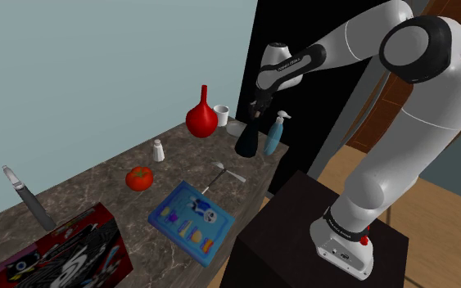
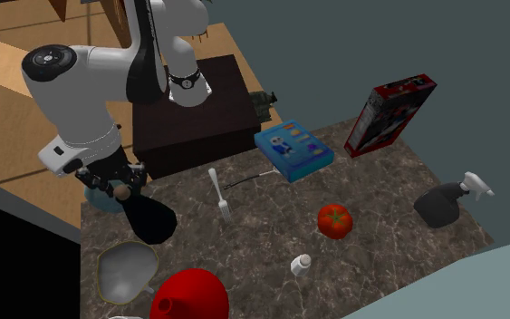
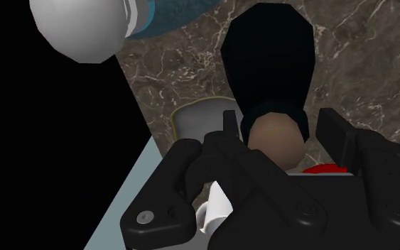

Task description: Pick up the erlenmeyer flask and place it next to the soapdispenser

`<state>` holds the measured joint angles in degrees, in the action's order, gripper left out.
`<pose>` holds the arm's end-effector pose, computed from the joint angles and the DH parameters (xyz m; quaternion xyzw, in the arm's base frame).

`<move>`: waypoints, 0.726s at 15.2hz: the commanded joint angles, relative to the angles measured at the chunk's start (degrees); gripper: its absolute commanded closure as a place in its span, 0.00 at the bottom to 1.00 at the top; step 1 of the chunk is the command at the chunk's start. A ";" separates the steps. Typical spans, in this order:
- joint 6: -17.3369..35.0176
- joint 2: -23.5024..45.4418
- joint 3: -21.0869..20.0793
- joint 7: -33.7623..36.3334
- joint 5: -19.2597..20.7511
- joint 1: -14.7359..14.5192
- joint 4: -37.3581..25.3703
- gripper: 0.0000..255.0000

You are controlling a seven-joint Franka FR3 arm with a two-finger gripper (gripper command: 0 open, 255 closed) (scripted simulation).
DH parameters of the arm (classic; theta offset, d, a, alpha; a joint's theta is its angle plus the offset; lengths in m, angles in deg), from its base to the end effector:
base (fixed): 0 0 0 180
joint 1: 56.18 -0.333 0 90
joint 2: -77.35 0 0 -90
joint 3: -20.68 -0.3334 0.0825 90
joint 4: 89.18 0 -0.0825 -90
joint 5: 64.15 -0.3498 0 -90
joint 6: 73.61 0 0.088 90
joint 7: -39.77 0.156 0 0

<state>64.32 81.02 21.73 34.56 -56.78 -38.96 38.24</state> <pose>0.4995 -0.1702 0.3486 0.9948 -0.0685 0.0488 0.0576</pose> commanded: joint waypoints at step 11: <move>-6.99 -4.55 -0.31 -0.32 -0.58 -0.29 -1.65 0.00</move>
